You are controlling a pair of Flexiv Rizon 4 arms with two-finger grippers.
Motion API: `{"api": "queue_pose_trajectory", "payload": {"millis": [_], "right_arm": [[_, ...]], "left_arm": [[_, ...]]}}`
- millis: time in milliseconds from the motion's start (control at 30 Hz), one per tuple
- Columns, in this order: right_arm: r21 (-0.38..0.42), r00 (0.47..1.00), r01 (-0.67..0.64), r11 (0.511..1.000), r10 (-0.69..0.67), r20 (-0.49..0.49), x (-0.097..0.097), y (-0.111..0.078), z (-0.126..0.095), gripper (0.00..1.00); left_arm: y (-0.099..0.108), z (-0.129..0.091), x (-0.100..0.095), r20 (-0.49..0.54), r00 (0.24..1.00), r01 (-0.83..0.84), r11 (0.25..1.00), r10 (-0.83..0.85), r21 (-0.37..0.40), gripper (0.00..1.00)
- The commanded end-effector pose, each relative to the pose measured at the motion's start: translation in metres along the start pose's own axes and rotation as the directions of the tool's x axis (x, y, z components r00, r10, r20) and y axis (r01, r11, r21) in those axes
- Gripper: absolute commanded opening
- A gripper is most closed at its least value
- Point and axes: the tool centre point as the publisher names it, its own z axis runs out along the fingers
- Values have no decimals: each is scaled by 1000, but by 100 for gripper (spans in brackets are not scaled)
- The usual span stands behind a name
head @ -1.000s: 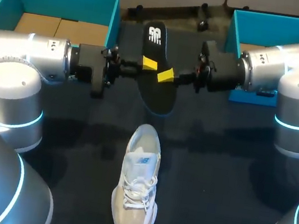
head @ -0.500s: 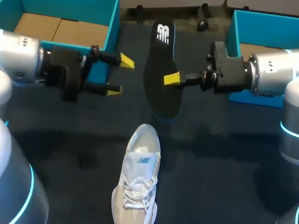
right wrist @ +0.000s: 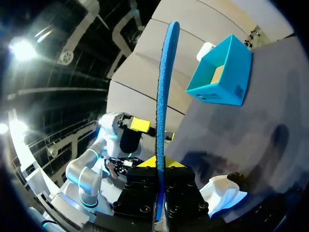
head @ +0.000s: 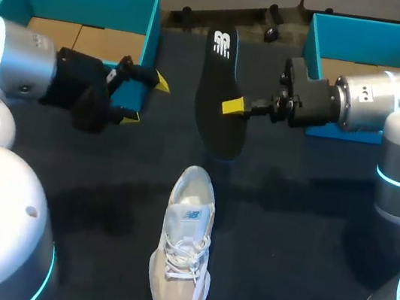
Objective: Take the shoe out of the shoebox, open the shoe tongue, remove and reinsert the insole, then place the shoe into the shoebox
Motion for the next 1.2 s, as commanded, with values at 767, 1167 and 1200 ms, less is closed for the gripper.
{"api": "queue_pose_trajectory", "payload": {"millis": [767,1167,1200], "right_arm": [[-10,1000,-21,1000,21,-21,-18,-50,-18,0],[-97,983,180,979,-175,59,-22,-66,3,0],[-97,983,180,979,-175,59,-22,-66,3,0]], "left_arm": [[-10,12,20,-448,780,458,887,-436,-66,100],[-30,4,53,-610,451,708,677,-652,-200,100],[-30,4,53,-610,451,708,677,-652,-200,100]]}}
